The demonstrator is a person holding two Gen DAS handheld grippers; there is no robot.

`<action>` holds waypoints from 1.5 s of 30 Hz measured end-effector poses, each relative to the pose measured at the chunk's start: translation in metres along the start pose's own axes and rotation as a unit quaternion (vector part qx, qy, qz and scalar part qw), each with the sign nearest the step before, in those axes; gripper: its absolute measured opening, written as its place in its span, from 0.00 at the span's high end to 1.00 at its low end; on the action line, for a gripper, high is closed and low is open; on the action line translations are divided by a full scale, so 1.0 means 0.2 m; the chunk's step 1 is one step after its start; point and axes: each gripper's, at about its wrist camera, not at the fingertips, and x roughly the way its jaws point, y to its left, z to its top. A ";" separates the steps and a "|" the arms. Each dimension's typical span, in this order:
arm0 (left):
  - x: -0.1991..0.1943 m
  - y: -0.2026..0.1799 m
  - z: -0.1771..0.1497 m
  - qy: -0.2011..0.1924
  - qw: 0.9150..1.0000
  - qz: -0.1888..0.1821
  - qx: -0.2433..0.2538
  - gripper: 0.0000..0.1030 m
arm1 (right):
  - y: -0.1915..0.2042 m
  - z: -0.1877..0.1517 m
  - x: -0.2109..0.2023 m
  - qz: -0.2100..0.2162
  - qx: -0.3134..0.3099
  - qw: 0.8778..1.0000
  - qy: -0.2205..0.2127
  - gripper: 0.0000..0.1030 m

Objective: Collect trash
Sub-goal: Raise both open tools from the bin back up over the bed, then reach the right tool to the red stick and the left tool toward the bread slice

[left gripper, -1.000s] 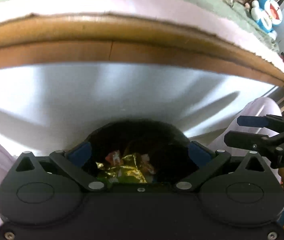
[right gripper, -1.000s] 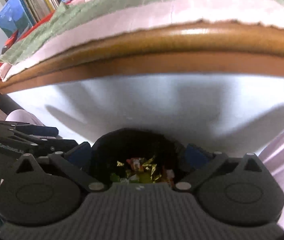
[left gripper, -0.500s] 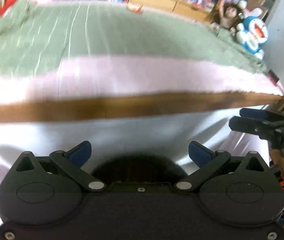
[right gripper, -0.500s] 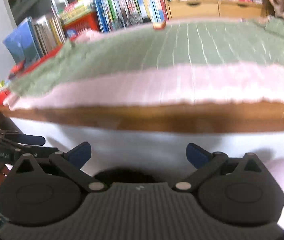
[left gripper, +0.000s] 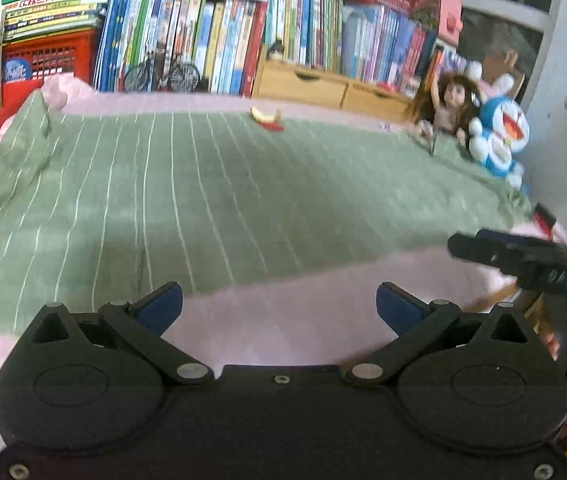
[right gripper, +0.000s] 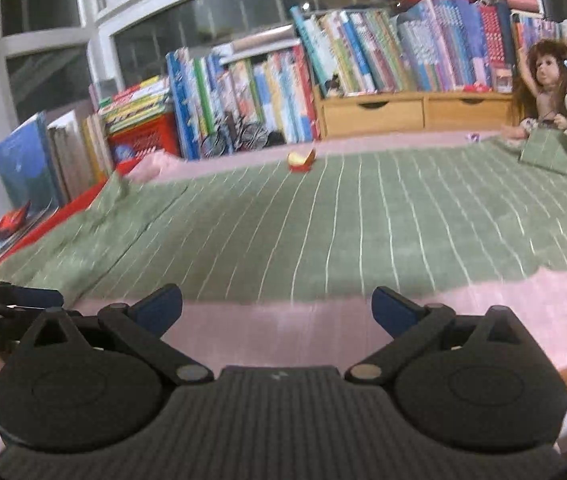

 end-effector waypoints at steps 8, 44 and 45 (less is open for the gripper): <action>0.19 0.10 0.20 -0.015 1.000 -0.008 -0.025 0.00 | 0.06 0.17 0.24 -0.026 -0.069 0.997 0.019 0.00; 0.59 0.46 0.34 -0.029 0.997 -0.037 -0.066 0.00 | 0.06 0.82 1.80 -0.182 0.082 0.965 0.168 0.28; 0.59 0.46 0.34 -0.028 0.997 -0.036 -0.065 0.00 | 0.06 0.82 1.81 -0.186 0.079 0.964 0.172 0.31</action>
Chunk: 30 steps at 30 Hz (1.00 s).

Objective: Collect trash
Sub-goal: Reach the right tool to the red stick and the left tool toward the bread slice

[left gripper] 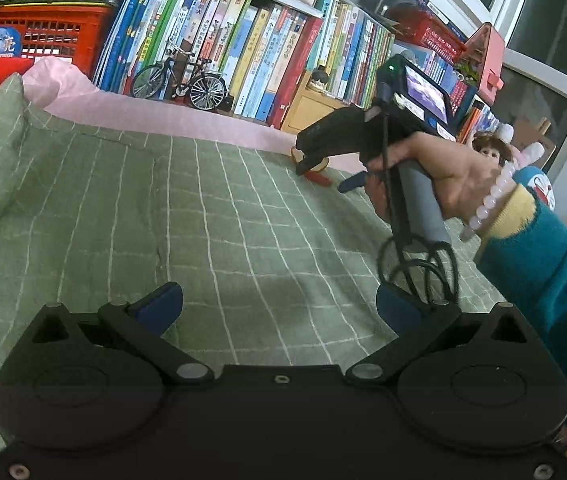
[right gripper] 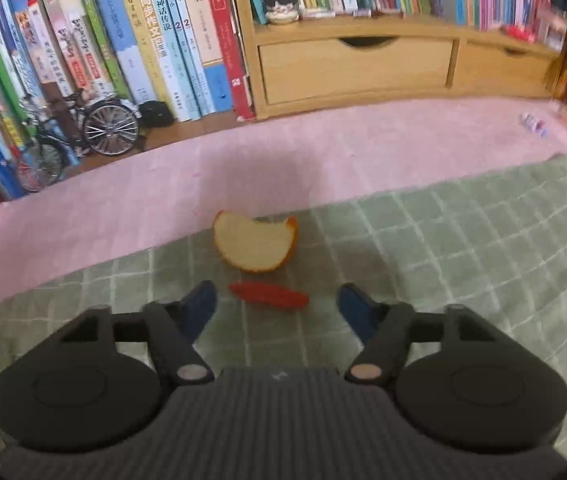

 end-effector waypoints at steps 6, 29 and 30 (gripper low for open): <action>0.02 -0.02 -0.03 0.008 1.000 0.007 0.010 0.00 | 0.02 0.00 -0.01 0.018 -0.008 1.000 0.000 0.53; 0.24 -0.18 0.36 0.008 0.997 0.010 0.070 0.00 | -0.37 -0.30 -0.32 0.122 -0.137 0.982 -0.043 0.54; 0.30 -0.18 0.41 0.014 0.998 0.004 0.069 0.01 | -0.39 -0.31 -0.33 0.126 -0.136 0.982 -0.044 0.53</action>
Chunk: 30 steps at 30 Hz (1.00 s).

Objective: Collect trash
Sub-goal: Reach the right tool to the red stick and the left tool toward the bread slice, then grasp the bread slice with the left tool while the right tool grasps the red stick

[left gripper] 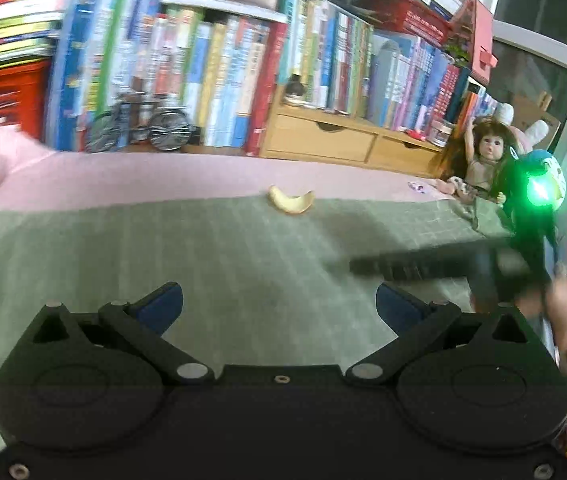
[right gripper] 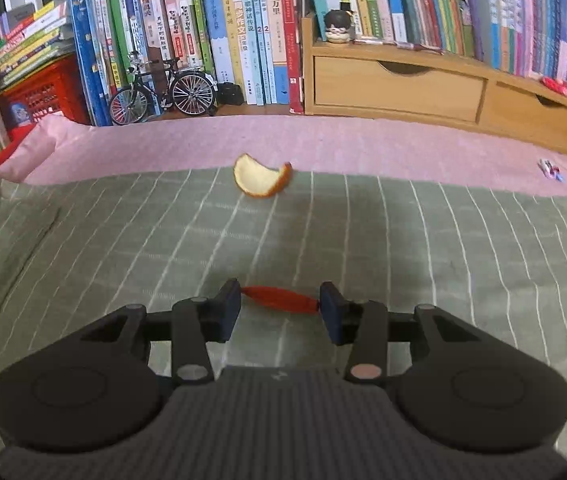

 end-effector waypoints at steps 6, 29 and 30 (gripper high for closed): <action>0.37 -0.03 0.21 0.038 0.999 -0.010 0.016 0.10 | -0.04 -0.11 -0.11 0.010 -0.015 1.000 -0.020 0.53; 1.17 -0.20 0.40 0.061 0.994 0.032 0.084 0.56 | 0.06 -0.27 -0.12 0.010 -0.091 0.993 -0.070 0.52; 1.17 -0.20 0.40 0.061 0.994 0.028 0.083 0.57 | 0.07 -0.27 -0.12 0.009 -0.092 0.993 -0.070 0.52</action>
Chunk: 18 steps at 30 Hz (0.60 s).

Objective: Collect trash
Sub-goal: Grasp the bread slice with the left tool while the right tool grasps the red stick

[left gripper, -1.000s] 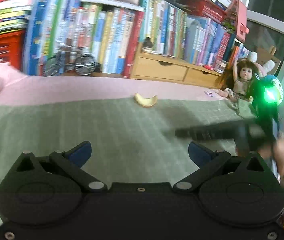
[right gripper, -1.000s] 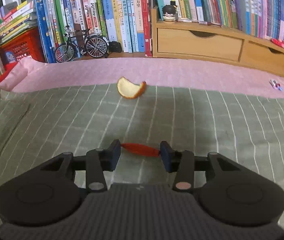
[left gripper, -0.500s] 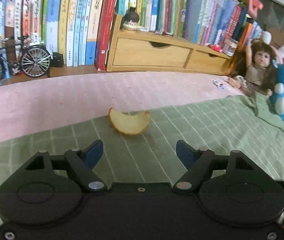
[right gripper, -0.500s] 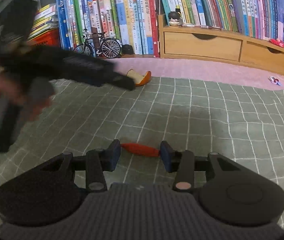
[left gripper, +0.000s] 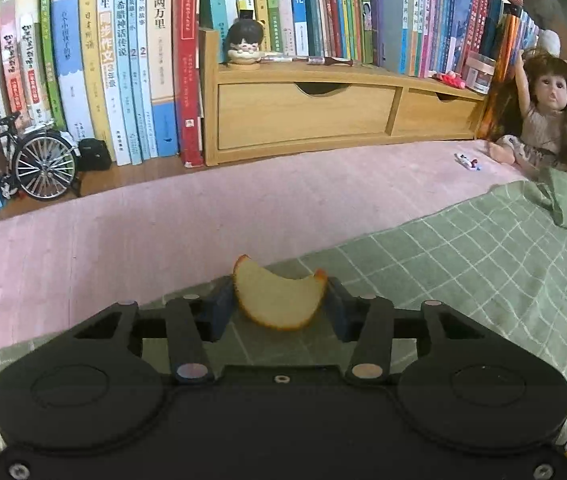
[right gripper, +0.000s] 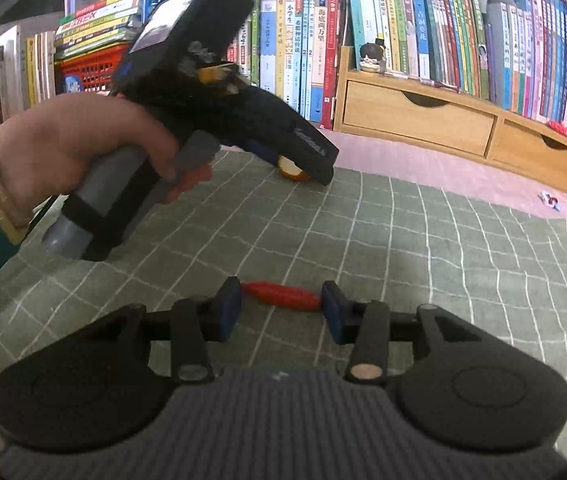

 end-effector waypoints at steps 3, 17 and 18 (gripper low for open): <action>-0.01 -0.01 0.00 -0.004 1.000 0.003 0.000 0.63 | 0.00 0.00 0.00 0.001 0.002 1.000 0.000 0.52; -0.27 -0.03 -0.04 -0.013 1.000 -0.015 -0.010 0.66 | 0.02 0.00 0.00 -0.008 -0.009 1.000 -0.004 0.54; -0.30 -0.03 -0.05 -0.013 1.000 -0.015 -0.004 0.66 | 0.01 -0.01 -0.01 -0.006 -0.004 1.000 -0.004 0.54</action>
